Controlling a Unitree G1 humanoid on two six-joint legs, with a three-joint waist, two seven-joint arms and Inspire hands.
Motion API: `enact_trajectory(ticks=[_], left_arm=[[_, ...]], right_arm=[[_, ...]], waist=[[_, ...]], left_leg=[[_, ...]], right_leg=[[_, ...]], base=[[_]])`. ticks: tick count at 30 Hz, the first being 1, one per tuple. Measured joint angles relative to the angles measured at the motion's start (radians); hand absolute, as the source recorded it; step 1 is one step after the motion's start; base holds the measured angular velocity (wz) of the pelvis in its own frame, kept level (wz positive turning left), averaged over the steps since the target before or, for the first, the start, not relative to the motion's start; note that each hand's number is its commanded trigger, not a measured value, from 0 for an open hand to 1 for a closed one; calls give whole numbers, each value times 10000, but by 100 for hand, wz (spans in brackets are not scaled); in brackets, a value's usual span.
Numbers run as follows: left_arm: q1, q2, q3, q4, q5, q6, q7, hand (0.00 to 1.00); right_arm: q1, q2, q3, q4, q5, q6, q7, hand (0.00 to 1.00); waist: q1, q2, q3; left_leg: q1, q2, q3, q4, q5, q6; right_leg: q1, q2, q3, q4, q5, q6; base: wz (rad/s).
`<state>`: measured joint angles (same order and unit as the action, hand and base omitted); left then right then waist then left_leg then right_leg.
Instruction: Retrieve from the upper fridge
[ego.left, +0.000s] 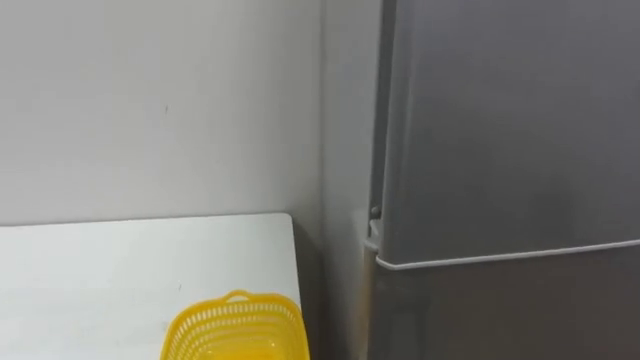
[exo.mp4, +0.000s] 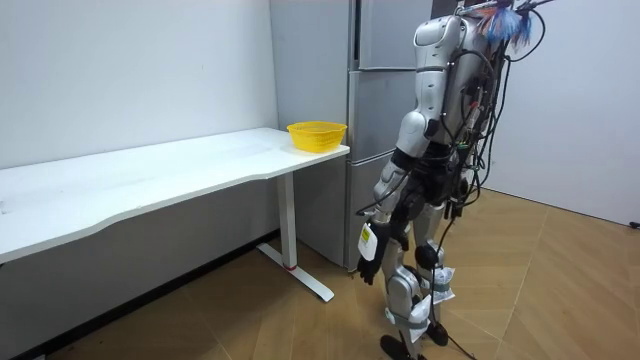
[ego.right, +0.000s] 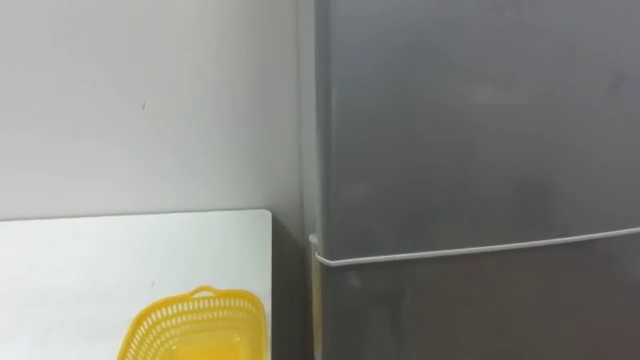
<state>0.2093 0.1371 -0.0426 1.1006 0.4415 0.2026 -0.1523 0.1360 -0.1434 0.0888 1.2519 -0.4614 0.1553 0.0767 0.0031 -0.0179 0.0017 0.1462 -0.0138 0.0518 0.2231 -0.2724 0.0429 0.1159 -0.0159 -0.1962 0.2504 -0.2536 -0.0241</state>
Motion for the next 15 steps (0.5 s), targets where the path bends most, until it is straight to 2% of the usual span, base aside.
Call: enact_trajectory(ticks=[13,15], left_arm=[[205,-148,385,13,-575,-2,687,0],[230,-159,385,16,-661,-2,871,0]], right_arm=[[17,12,-2,313,25,14,-17,0],[27,21,-5,342,40,115,-10,0]], waist=[[62,16,-2],[47,24,0]], left_leg=[[62,7,10,69,2,-4],[67,9,9,74,2,-3]], right_leg=[[121,14,-13,-149,12,8],[120,13,-7,-131,11,7]], base=[[1],[0]])
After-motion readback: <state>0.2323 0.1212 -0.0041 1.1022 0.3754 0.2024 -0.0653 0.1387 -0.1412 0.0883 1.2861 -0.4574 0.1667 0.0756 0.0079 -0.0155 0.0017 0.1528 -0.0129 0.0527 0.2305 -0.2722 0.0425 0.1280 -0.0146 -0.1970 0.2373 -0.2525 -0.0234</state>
